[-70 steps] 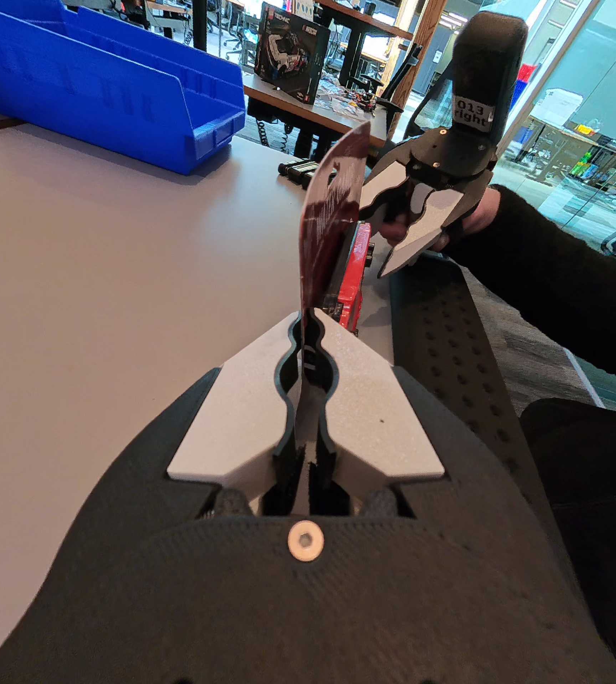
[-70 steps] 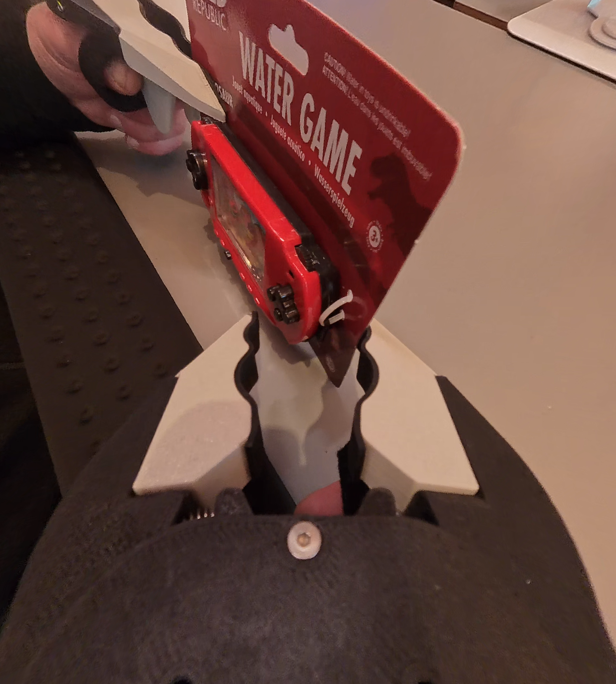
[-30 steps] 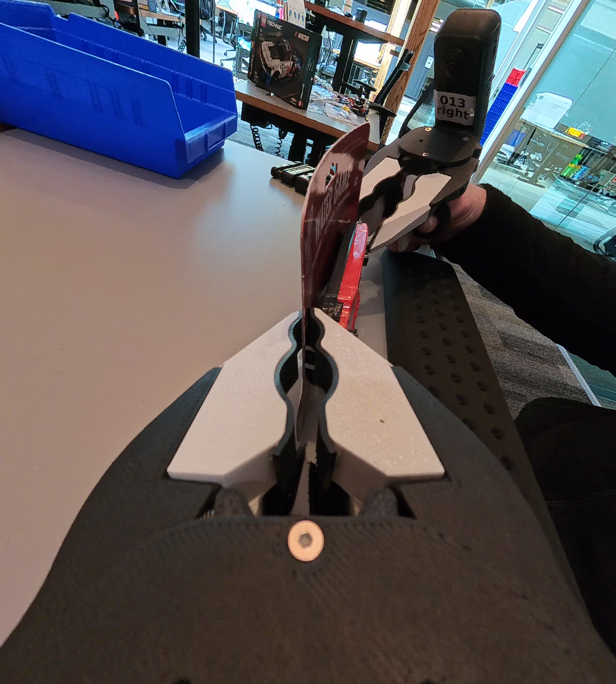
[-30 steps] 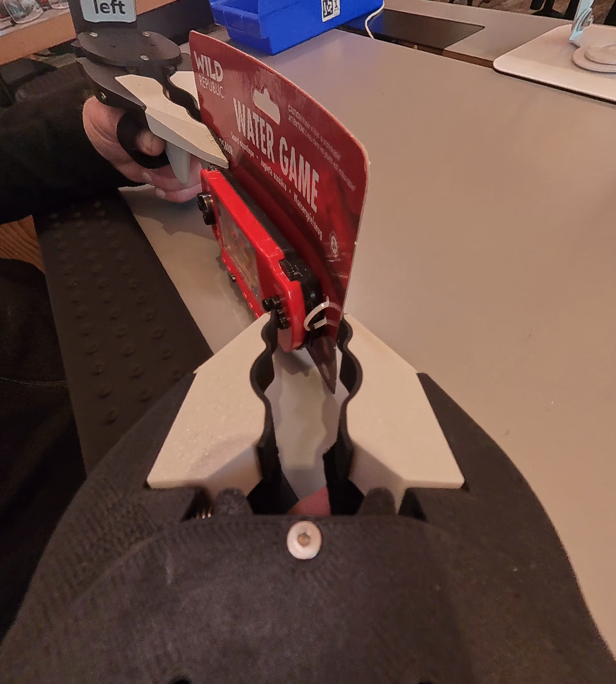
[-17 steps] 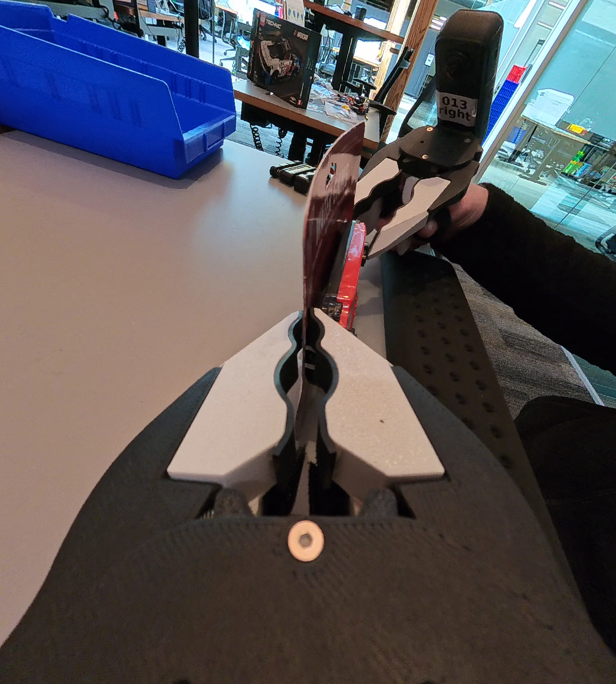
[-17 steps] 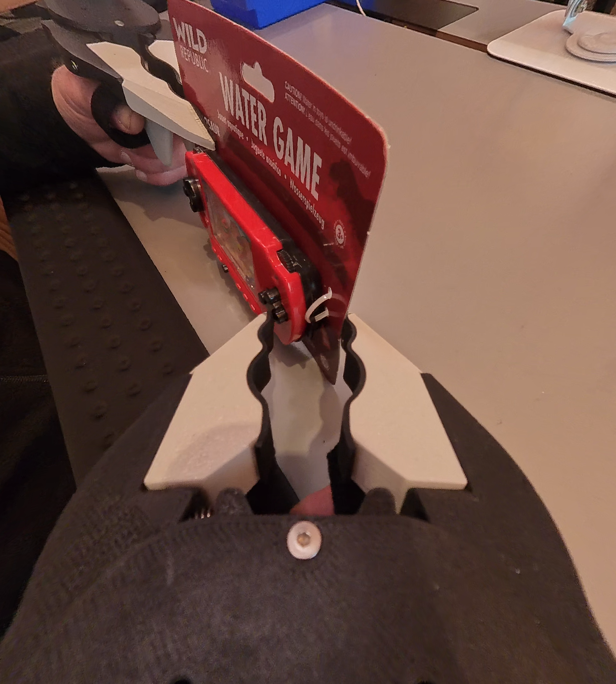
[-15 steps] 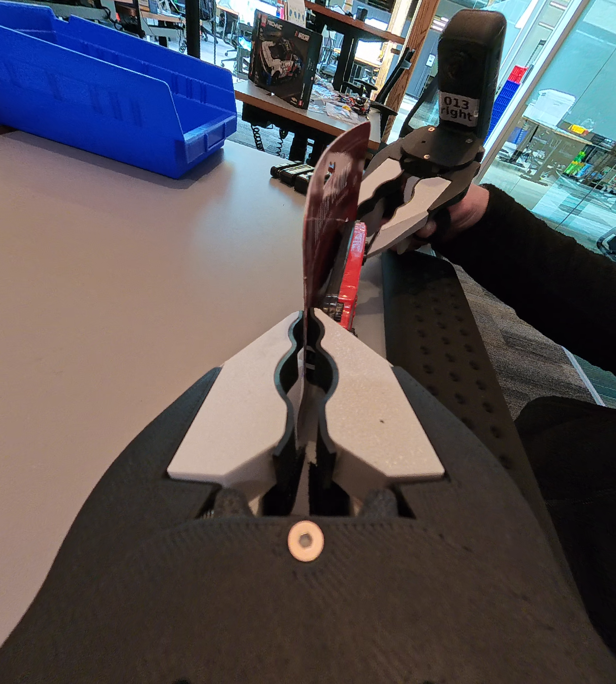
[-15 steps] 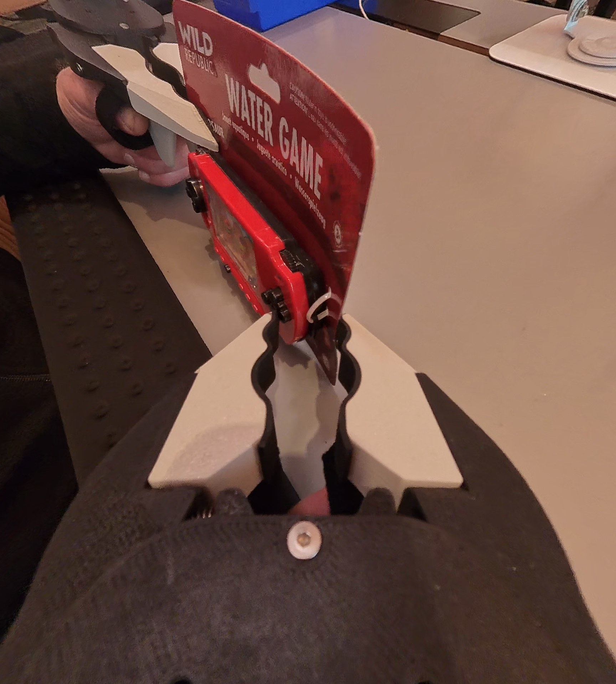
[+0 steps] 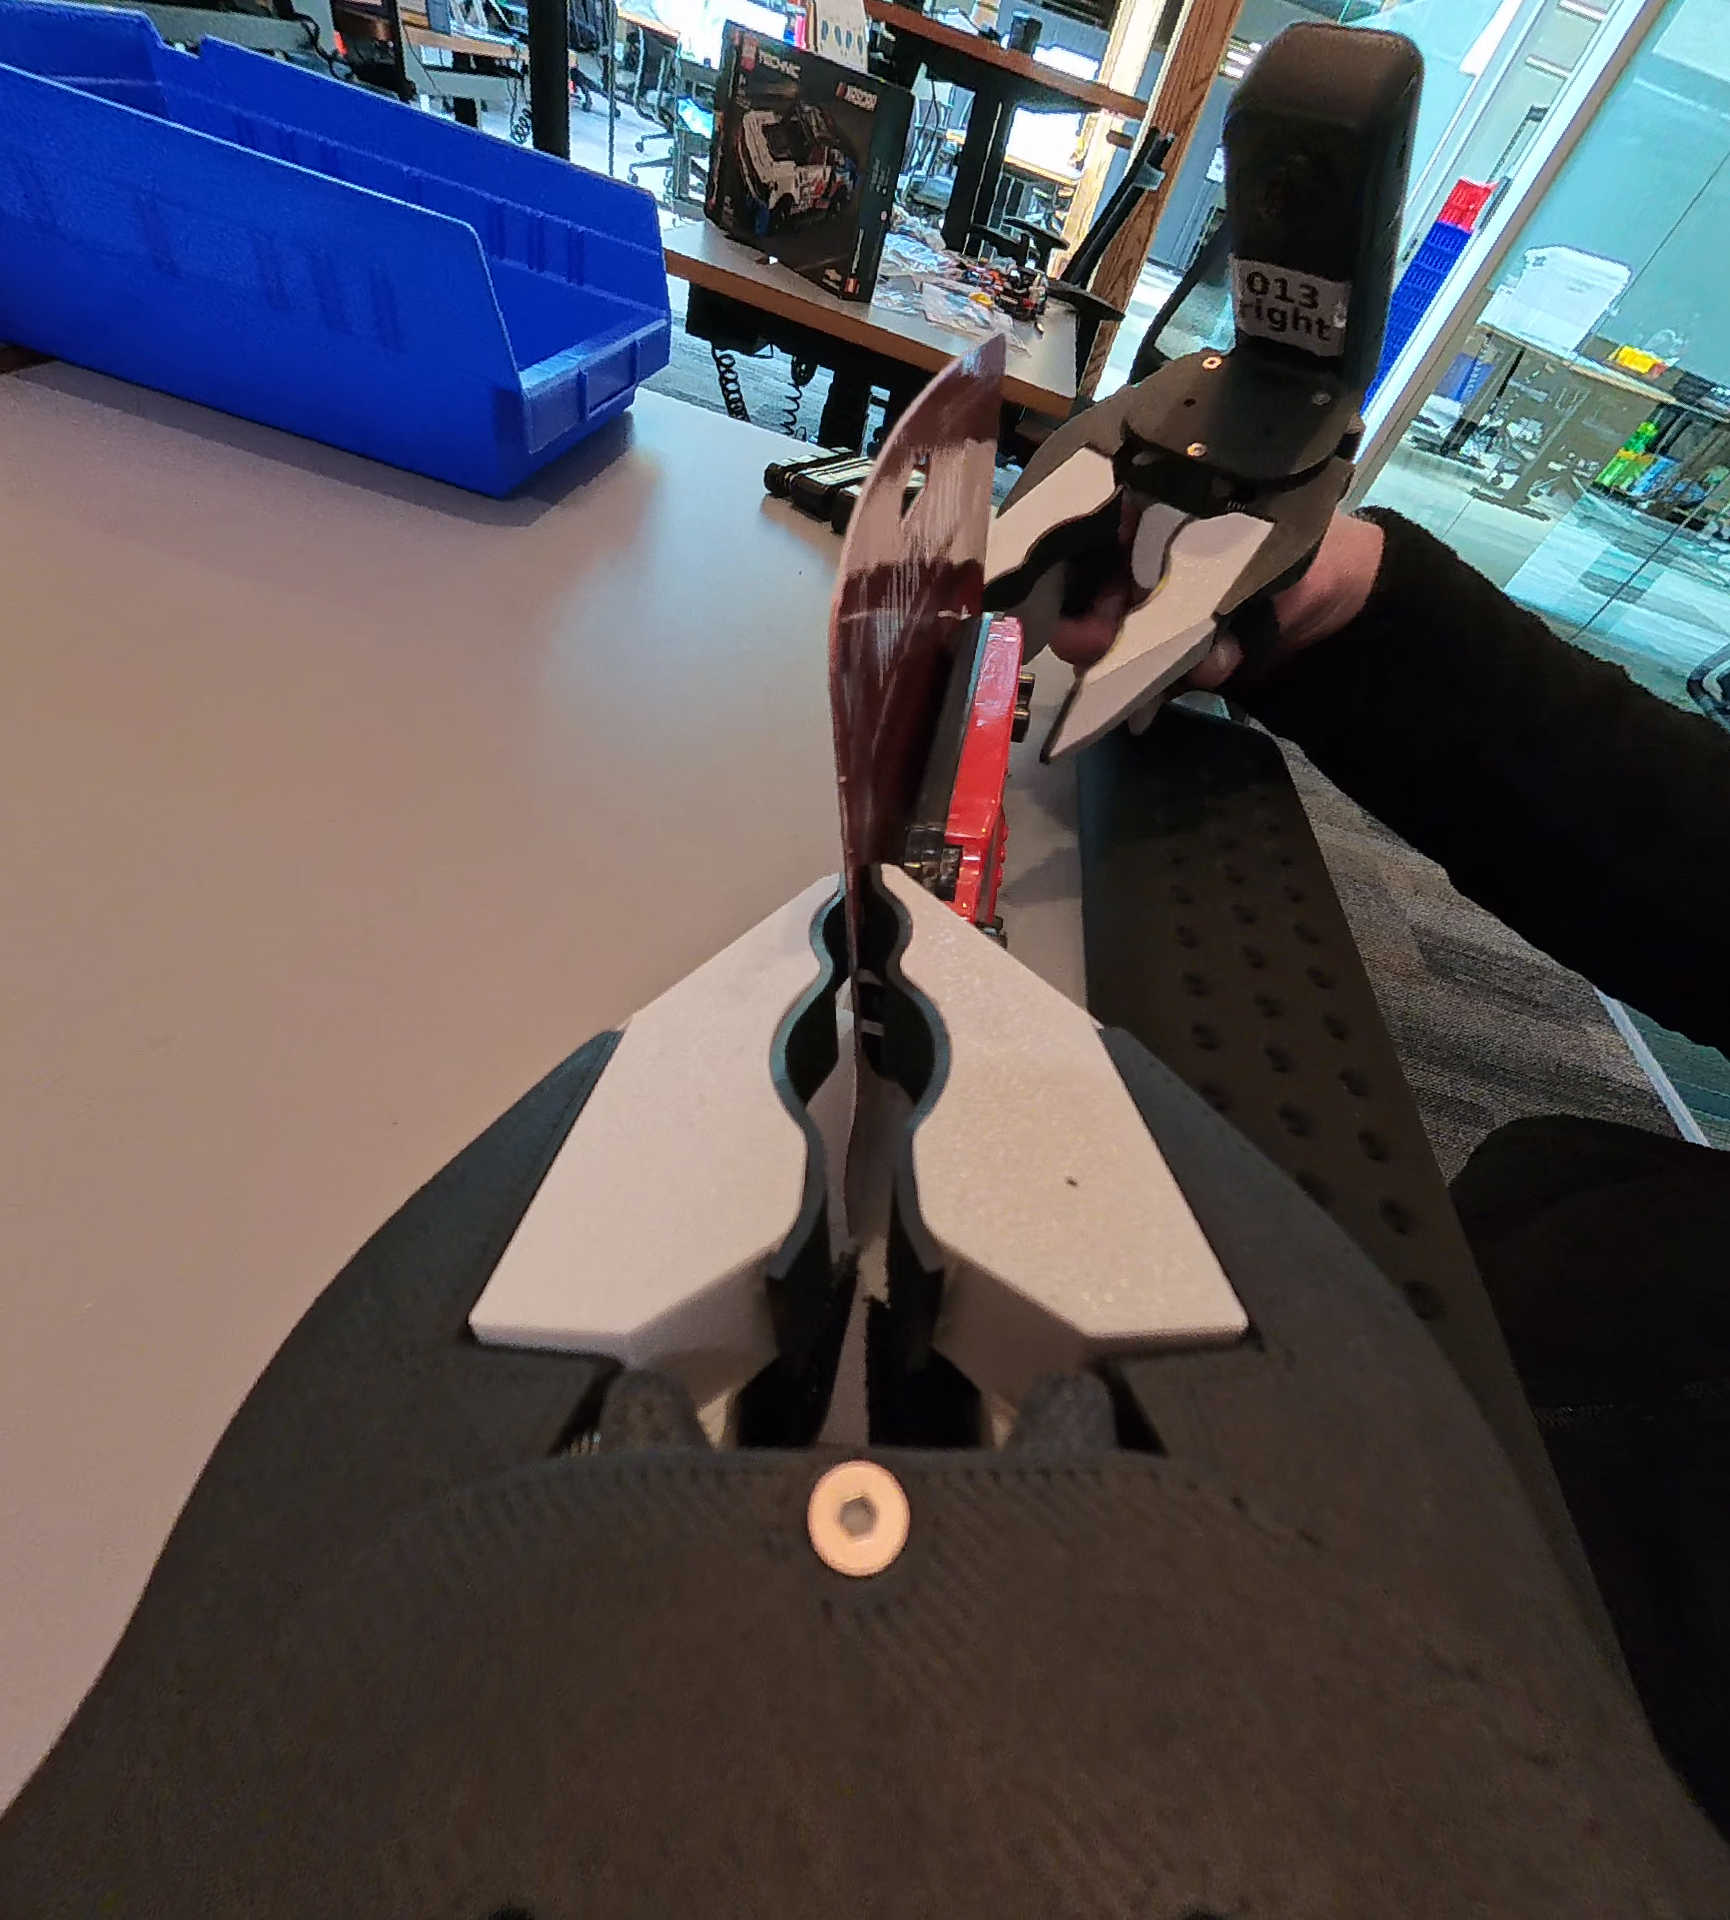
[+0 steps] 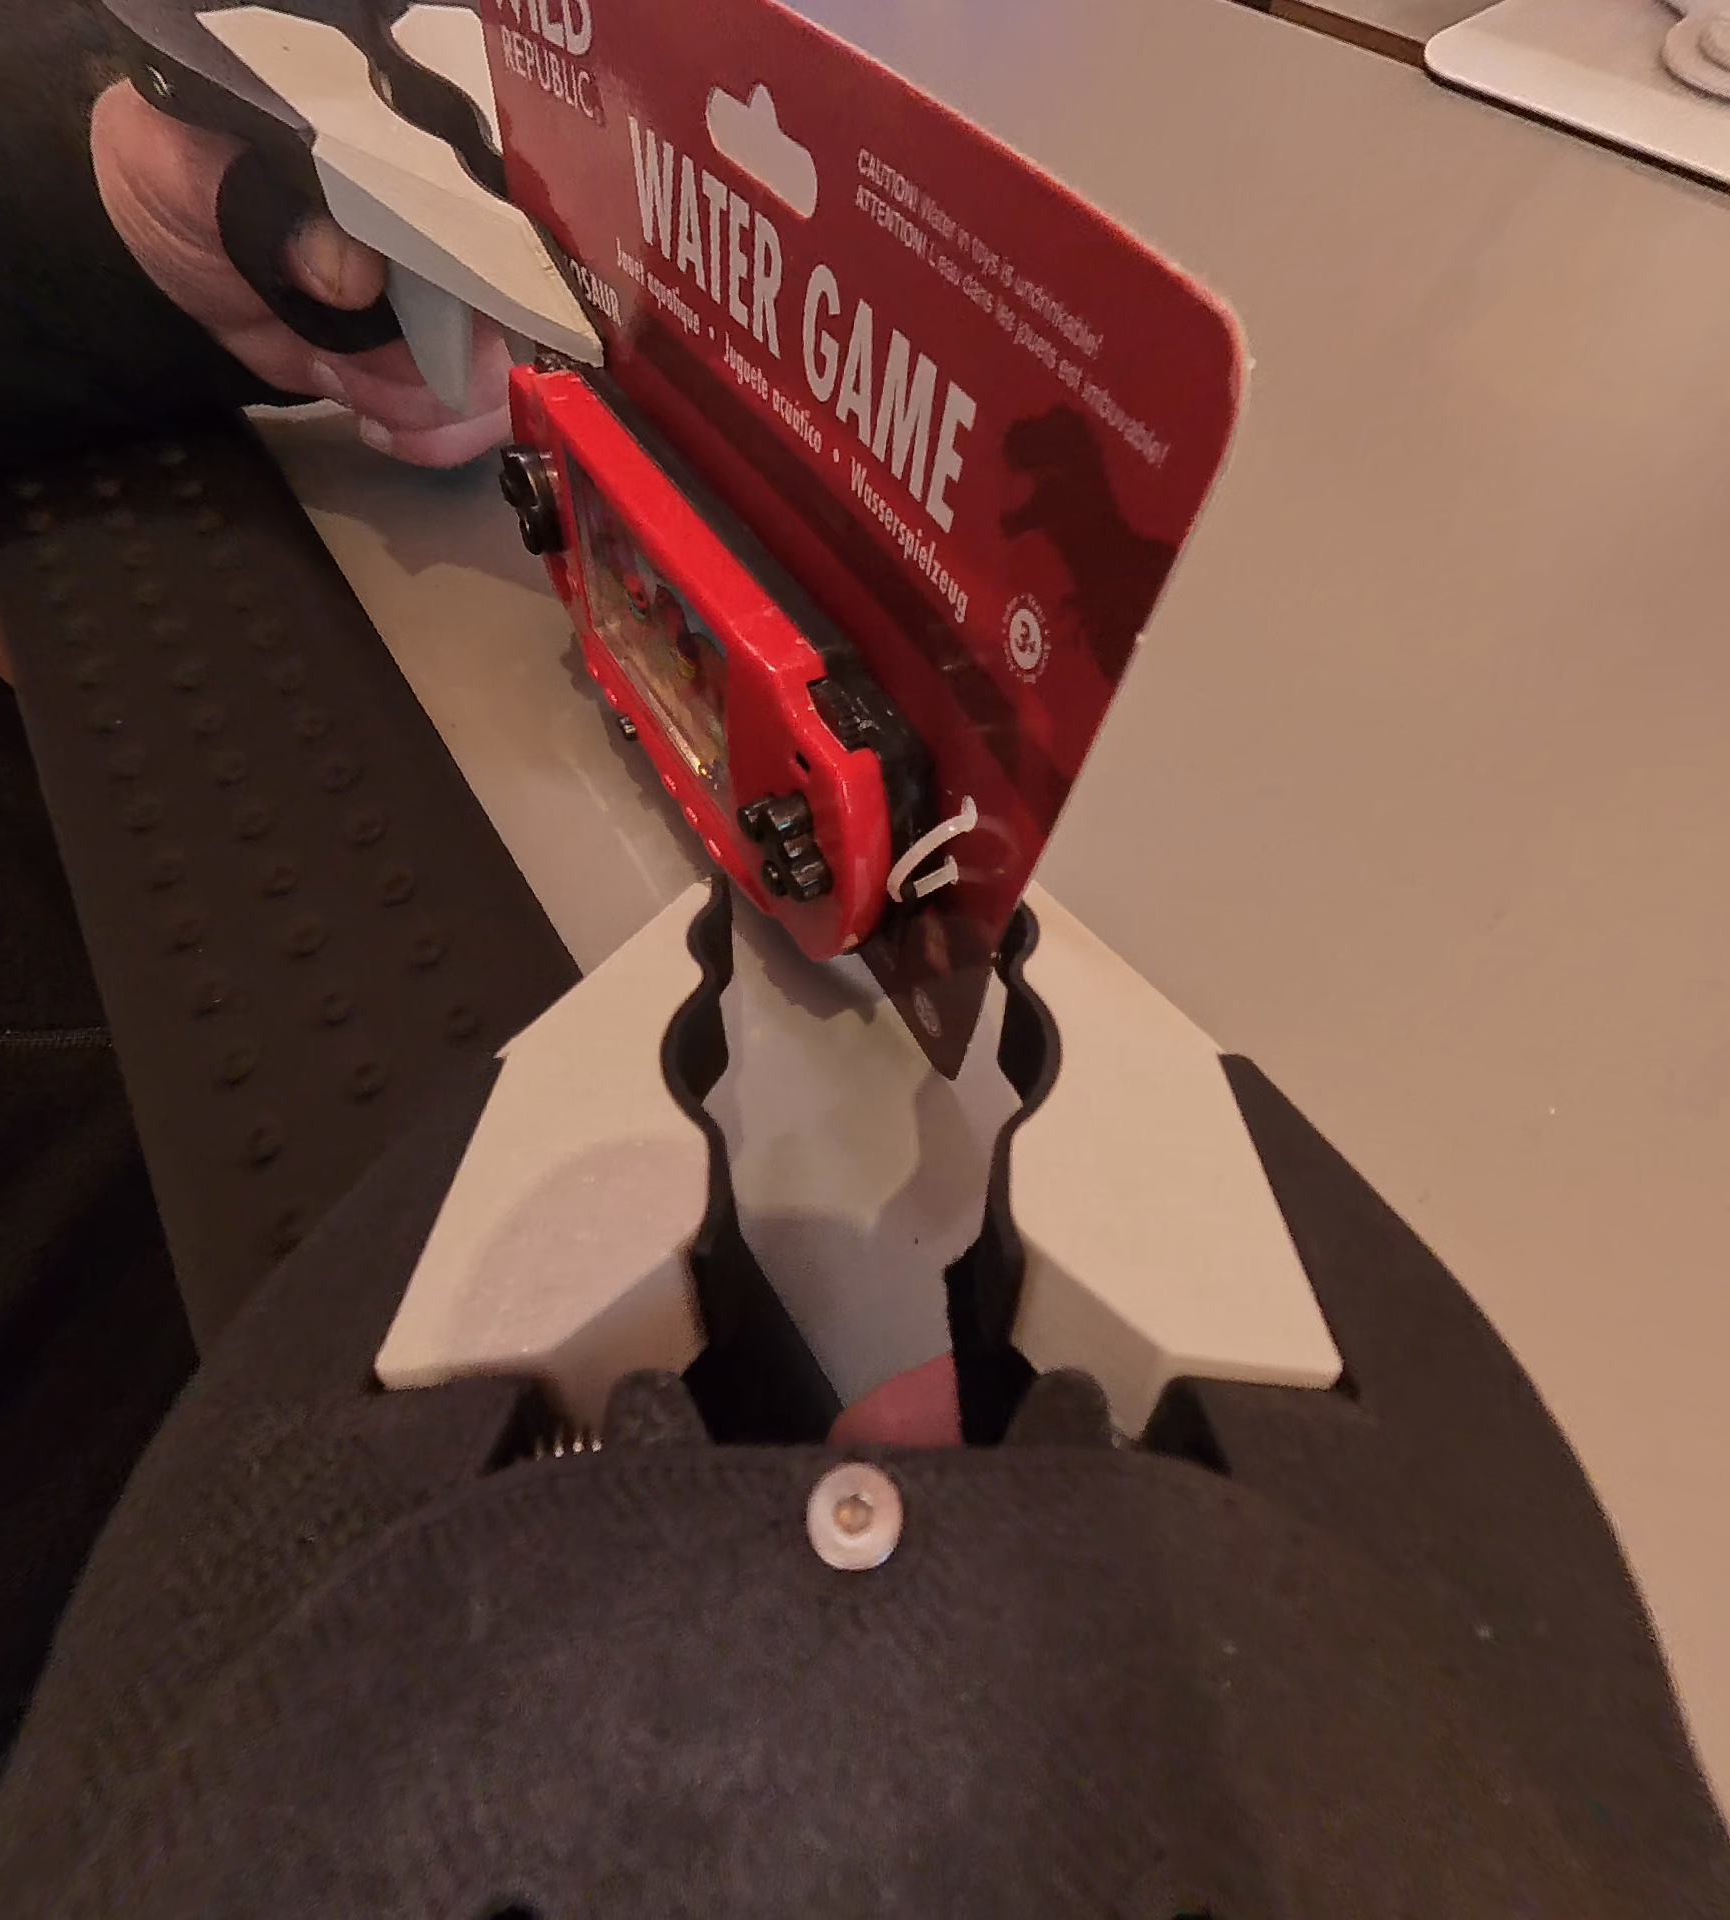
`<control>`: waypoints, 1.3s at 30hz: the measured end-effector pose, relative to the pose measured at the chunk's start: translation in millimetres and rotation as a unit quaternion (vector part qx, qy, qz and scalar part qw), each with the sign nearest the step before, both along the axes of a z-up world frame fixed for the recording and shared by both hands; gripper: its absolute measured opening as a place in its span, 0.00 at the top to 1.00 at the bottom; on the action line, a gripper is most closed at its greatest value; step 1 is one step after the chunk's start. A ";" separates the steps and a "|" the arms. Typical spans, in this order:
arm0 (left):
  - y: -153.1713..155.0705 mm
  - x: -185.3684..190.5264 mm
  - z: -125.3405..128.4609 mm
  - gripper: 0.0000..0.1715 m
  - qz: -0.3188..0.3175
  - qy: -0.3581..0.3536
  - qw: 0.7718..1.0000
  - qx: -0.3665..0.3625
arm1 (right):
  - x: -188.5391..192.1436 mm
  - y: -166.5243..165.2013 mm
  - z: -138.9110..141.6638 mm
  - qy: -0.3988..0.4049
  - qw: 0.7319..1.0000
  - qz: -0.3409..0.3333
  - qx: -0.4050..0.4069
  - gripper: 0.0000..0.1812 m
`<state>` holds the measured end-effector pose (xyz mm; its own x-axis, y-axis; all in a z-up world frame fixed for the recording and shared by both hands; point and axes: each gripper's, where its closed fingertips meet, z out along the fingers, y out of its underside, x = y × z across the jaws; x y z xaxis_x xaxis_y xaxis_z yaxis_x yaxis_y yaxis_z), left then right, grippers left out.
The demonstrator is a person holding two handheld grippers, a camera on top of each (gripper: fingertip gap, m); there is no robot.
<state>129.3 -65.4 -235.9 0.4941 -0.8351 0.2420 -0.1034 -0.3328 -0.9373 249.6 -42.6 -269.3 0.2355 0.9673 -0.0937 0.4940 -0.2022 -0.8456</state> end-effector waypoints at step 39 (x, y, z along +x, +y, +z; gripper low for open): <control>-4.9 4.3 0.0 1.00 -0.010 -0.001 1.000 0.003 | -3.0 4.3 10.0 0.028 1.000 -0.001 -0.013 0.80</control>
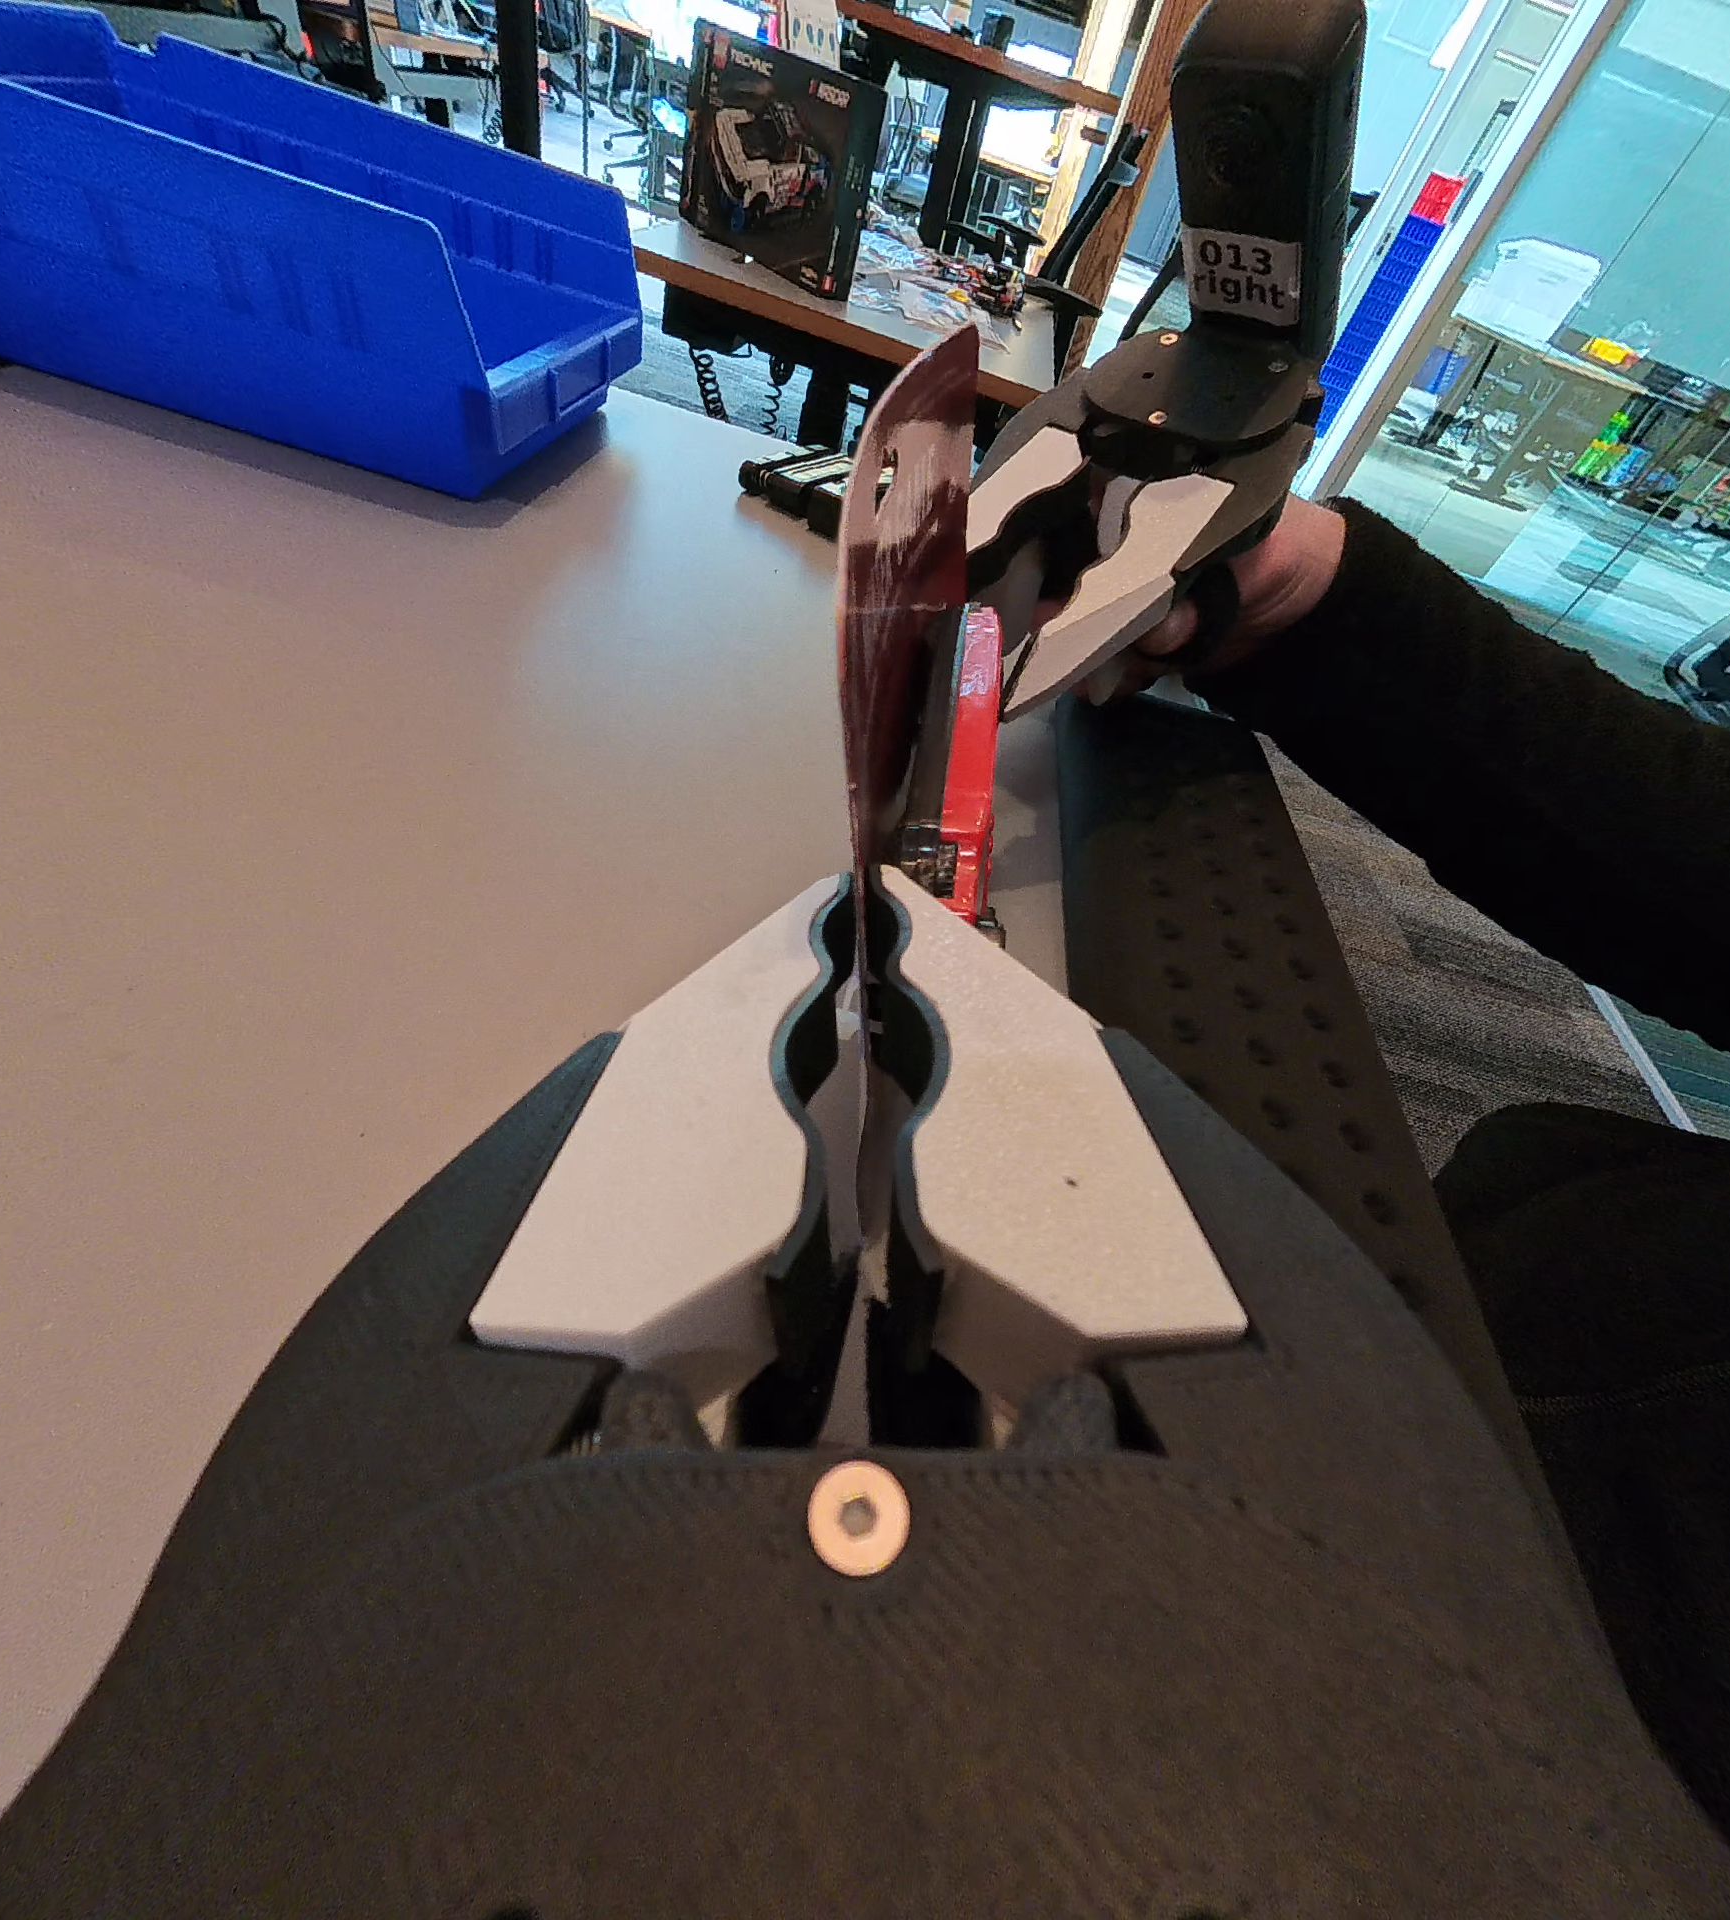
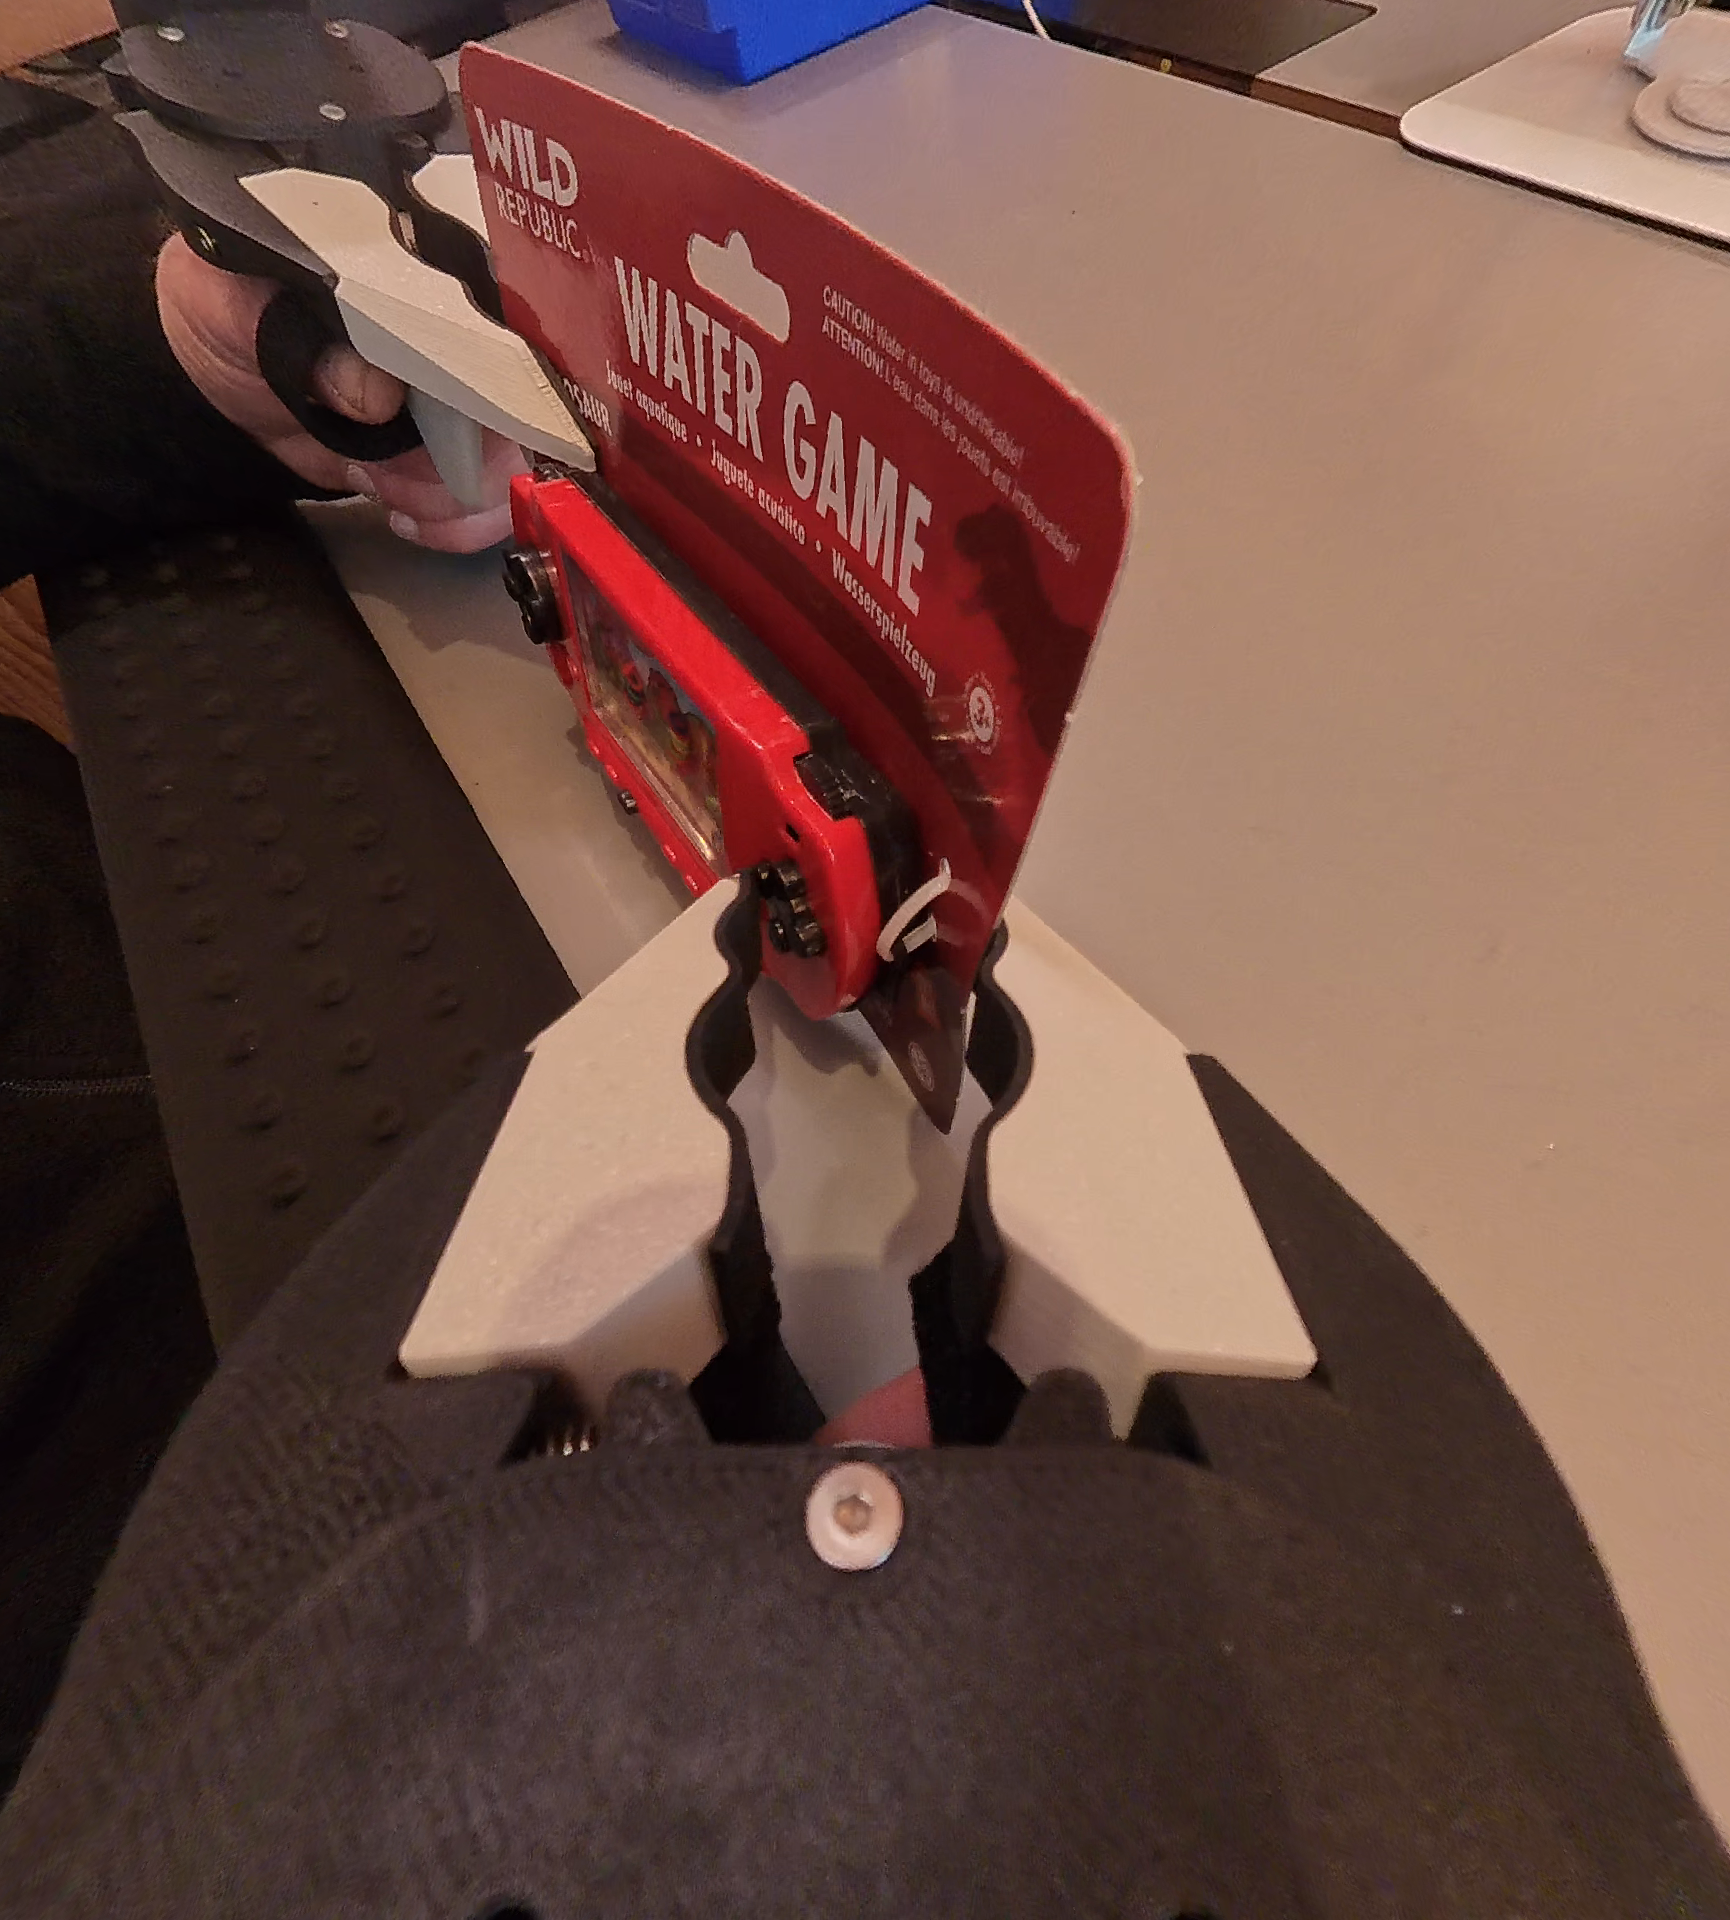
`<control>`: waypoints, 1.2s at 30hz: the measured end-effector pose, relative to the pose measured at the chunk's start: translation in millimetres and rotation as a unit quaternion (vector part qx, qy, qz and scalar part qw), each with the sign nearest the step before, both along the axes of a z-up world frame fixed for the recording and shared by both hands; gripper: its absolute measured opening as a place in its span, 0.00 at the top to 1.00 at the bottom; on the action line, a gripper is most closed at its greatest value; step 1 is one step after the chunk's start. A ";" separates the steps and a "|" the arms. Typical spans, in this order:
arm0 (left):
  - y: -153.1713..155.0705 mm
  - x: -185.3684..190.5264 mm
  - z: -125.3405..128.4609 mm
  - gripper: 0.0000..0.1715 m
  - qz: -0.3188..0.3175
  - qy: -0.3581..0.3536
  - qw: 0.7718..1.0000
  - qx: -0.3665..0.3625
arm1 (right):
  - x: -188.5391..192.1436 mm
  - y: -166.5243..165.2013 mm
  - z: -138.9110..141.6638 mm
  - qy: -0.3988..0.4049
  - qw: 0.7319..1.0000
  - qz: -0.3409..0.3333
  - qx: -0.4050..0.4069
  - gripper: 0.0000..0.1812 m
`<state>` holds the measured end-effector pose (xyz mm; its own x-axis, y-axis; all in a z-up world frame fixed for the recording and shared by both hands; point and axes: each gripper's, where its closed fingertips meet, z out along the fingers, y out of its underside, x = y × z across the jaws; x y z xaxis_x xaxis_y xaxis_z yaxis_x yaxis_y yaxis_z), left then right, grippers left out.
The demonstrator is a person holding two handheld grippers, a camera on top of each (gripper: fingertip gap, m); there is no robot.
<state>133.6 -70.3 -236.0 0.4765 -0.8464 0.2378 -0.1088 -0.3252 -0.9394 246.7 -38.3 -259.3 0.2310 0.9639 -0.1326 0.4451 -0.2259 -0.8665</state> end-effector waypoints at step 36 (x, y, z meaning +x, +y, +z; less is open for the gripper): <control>0.1 1.3 -0.2 1.00 -0.003 0.001 1.000 0.000 | -0.2 -1.9 -0.3 0.005 1.000 0.004 -0.010 0.74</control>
